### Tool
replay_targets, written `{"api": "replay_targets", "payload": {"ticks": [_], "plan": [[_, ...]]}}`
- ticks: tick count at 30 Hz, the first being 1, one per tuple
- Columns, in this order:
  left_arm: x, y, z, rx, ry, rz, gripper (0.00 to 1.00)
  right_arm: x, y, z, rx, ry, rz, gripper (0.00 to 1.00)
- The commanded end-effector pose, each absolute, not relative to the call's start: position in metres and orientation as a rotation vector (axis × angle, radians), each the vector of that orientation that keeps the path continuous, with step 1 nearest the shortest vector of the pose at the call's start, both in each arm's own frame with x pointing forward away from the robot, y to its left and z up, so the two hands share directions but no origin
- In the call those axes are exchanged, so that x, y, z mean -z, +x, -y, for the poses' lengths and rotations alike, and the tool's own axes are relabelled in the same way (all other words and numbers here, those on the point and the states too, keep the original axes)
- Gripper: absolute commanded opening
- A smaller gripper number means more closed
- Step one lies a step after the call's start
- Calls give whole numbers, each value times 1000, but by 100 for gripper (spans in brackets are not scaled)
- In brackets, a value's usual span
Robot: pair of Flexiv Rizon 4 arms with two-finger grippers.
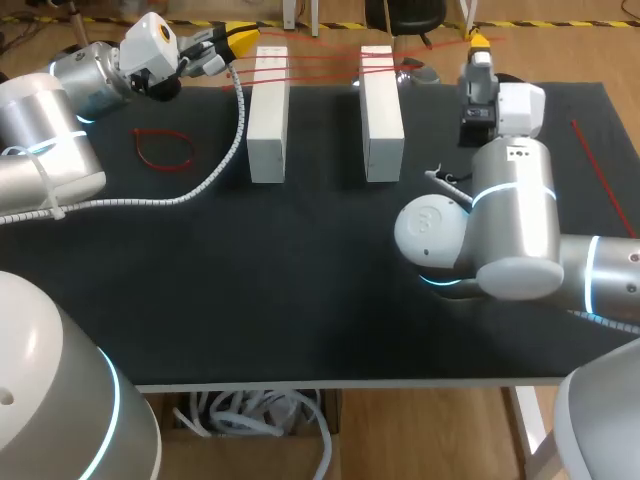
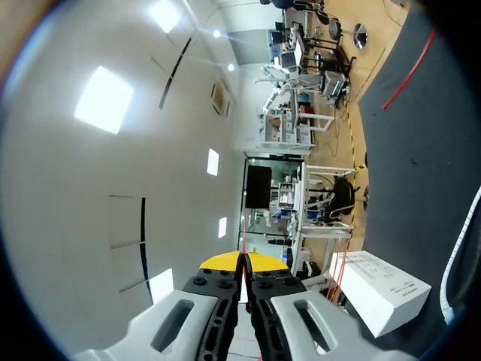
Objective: Grab the tape and strap the tape.
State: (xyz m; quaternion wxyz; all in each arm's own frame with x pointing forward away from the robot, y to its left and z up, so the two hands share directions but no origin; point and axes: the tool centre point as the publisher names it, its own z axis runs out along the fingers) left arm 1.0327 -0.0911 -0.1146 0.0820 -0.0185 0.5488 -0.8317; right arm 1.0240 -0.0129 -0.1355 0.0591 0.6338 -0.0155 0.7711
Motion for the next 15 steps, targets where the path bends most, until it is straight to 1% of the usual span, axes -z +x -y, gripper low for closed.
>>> {"api": "replay_targets", "payload": {"ticks": [1, 15], "plan": [[115, 1032, 92, 2484, -56, -1635, 0, 133, 1023, 13, -2332, 1917, 32, 0], [114, 1033, 91, 2448, -30, -1684, 0, 133, 1023, 7, -2348, 1893, -19, 0]]}}
